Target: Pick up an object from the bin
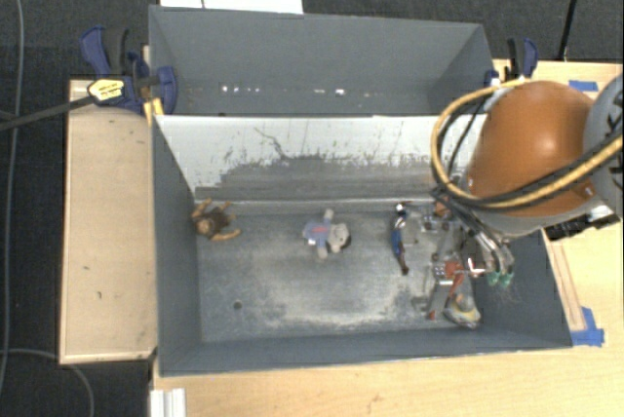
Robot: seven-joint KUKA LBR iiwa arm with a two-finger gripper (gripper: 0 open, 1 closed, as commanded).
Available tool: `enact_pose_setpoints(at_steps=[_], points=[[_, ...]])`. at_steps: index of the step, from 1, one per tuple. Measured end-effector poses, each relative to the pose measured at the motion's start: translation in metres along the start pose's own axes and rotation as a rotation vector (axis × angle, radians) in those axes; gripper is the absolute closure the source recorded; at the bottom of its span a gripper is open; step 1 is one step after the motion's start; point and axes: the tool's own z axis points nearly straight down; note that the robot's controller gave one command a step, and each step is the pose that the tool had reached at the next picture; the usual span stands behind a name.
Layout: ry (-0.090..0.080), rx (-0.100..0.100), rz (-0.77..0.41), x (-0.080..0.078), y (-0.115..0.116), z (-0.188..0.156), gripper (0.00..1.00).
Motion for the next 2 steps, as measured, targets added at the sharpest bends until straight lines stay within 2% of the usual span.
enact_pose_setpoints(at_steps=[1, 2], points=[[-0.009, 0.0, 0.0, -0.002, 0.0, -0.004, 0.0], [-0.011, 0.0, -0.17, -0.046, 0.045, 0.051, 0.0]])
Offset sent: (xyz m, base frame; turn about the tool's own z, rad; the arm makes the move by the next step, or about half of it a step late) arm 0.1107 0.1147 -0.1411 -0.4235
